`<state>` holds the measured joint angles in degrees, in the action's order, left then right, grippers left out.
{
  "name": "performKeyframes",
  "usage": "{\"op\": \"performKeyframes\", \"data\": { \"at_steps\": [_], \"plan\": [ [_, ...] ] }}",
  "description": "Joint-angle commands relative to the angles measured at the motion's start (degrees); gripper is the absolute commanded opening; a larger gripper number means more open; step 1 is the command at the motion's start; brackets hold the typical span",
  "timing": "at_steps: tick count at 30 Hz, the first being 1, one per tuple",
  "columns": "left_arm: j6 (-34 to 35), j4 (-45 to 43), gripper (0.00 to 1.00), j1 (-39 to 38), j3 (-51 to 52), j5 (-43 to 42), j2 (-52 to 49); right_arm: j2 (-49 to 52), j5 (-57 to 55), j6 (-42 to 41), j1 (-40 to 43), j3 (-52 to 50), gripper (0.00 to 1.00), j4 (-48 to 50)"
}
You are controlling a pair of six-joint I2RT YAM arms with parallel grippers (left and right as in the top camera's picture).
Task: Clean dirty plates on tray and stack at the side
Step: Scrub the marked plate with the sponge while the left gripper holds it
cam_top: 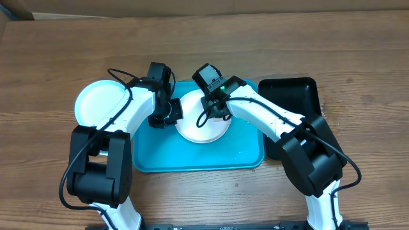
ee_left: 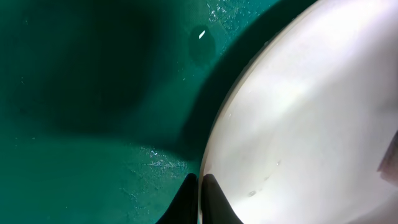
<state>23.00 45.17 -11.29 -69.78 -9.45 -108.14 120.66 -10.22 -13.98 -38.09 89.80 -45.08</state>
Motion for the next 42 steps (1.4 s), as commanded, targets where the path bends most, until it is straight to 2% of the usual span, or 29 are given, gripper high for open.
{"op": "performKeyframes", "data": {
  "at_steps": [1,10,19,26,32,42],
  "plan": [
    [0.3,0.2,0.04,-0.4,0.4,0.0,-0.6,-0.1,-0.2,-2.0,0.7,-1.7,0.04,1.3],
    [0.2,0.3,0.04,-0.4,0.4,0.0,-0.6,-0.1,4.7,-7.5,1.1,-8.4,0.04,7.8],
    [0.2,0.0,0.04,-0.4,0.4,0.0,-0.6,-0.1,24.2,-8.6,1.2,-14.1,0.04,16.7],
    [0.2,-0.4,0.04,-0.4,0.4,0.0,-0.6,-0.3,40.9,-6.6,2.4,-13.0,0.04,21.2],
    [0.1,-0.3,0.04,-0.4,0.4,0.0,-0.6,-3.2,53.5,-5.0,8.8,-5.5,0.04,19.9],
    [0.2,-0.3,0.04,-0.4,0.4,0.0,-0.6,-11.8,54.2,-2.1,15.3,-3.1,0.04,11.1]
  ]
}}
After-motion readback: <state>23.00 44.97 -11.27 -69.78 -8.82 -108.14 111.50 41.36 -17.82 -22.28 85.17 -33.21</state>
